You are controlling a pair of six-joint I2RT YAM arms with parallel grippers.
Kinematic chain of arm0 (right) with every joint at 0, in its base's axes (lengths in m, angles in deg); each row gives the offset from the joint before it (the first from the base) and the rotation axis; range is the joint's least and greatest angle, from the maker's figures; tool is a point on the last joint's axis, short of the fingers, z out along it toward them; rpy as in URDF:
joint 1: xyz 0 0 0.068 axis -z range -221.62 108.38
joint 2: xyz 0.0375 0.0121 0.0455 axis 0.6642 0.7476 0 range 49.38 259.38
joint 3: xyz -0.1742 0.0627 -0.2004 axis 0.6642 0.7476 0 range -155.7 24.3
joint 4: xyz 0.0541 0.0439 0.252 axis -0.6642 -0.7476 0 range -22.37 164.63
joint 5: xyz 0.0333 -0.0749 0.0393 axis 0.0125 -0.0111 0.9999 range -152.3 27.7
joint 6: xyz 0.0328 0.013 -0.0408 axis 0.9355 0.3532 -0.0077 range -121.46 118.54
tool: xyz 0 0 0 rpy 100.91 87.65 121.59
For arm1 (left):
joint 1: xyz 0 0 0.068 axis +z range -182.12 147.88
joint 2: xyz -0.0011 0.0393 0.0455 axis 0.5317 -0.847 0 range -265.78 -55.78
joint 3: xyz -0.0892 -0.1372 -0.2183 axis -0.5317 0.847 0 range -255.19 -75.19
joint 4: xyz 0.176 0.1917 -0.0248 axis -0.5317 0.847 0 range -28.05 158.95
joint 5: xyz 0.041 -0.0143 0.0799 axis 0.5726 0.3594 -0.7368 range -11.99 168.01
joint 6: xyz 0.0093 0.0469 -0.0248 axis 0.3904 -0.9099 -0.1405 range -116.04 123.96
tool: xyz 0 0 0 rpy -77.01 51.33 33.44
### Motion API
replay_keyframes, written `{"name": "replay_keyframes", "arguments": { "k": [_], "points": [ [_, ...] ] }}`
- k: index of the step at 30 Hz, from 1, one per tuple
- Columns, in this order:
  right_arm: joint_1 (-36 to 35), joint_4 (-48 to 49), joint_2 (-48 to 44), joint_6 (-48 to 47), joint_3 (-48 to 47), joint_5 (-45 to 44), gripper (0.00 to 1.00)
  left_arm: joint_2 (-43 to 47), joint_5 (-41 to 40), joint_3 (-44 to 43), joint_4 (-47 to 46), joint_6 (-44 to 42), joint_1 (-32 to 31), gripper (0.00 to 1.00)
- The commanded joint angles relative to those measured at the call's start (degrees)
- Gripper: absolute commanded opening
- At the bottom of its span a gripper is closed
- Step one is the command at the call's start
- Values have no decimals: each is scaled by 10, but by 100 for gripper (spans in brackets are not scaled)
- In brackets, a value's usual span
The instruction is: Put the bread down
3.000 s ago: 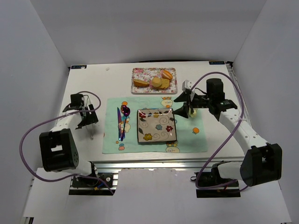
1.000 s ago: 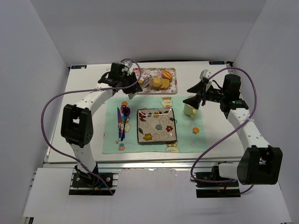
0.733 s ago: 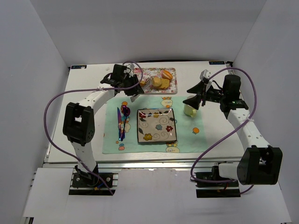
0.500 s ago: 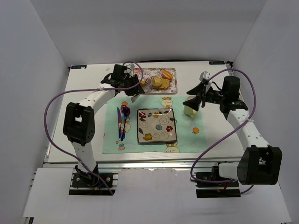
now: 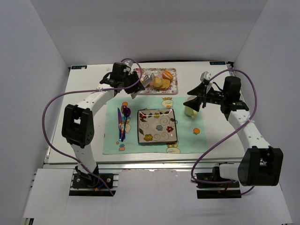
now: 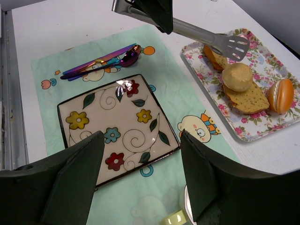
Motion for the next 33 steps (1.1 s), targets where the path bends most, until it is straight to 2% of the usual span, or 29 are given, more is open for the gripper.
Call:
{"name": "replay_keyframes", "arguments": {
  "k": [1, 16, 33],
  "points": [
    [3, 17, -15, -2, 0, 15, 71, 34, -9, -12, -22, 8, 0, 51],
    [5, 18, -15, -5, 4, 15, 71, -30, 23, -51, -12, 2, 6, 54],
    [7, 17, -15, -5, 6, 15, 71, -49, 41, -59, -6, 3, 7, 55]
  ]
}}
